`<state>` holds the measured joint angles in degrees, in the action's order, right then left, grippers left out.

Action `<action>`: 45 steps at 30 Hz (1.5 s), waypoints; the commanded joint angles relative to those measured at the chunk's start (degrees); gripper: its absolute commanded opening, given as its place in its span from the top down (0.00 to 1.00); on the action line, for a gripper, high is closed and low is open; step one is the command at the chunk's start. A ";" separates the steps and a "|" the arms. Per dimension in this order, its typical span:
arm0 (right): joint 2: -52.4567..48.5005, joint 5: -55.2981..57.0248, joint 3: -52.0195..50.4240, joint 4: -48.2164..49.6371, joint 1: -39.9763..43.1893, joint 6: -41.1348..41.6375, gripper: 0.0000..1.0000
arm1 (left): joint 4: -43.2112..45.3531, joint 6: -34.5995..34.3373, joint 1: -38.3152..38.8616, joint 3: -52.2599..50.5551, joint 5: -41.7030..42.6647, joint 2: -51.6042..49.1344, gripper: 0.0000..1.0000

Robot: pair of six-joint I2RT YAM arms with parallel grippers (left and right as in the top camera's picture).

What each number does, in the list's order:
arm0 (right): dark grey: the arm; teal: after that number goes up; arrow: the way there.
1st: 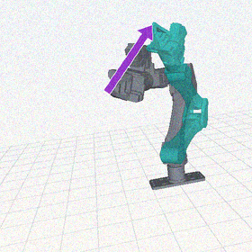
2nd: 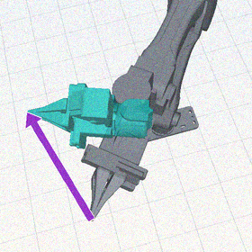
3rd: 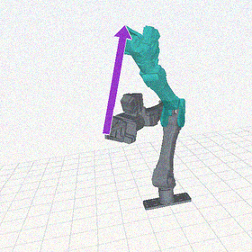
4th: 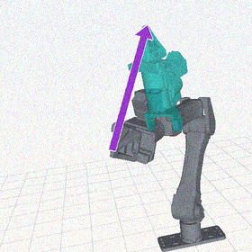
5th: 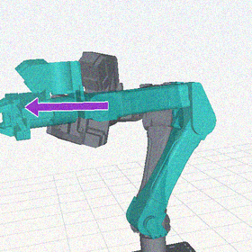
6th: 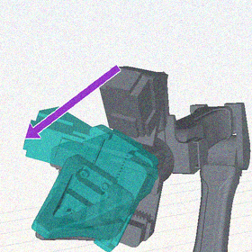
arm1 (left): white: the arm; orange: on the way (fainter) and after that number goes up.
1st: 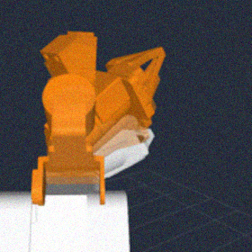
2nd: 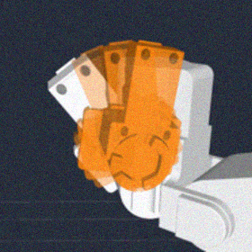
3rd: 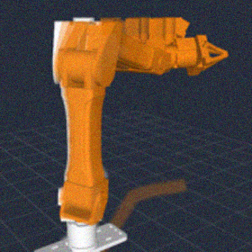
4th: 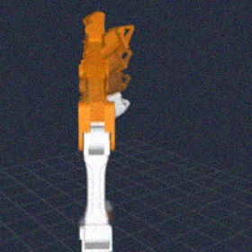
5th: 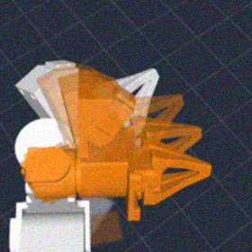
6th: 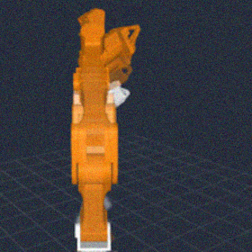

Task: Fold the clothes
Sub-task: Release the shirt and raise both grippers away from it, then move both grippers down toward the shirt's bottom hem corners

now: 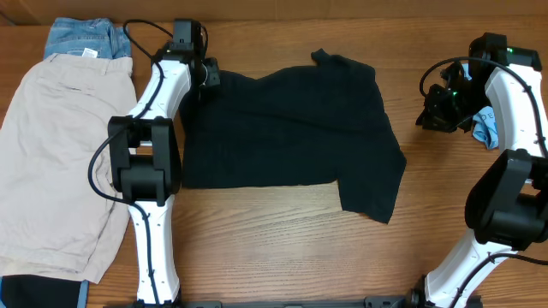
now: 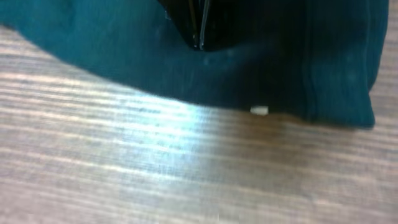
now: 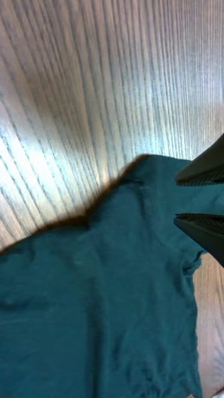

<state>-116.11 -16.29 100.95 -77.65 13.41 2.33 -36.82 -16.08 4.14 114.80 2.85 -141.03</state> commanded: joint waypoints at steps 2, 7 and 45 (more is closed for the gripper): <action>-0.33 -0.33 1.03 -0.26 -0.15 -0.15 0.81 | 4.00 0.87 -0.63 -3.32 -2.21 -1.81 0.93; -0.33 -0.33 1.03 -0.26 -0.15 -0.15 0.81 | 9.90 -2.05 -2.78 -3.30 -2.19 -2.82 0.92; -0.33 -0.50 1.03 -6.27 -0.20 -0.11 0.00 | -60.02 -0.17 1.68 39.82 -0.39 -2.43 0.39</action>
<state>-116.14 -16.32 100.95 -82.48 13.41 2.31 -96.64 -17.37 5.23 155.13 3.03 -143.26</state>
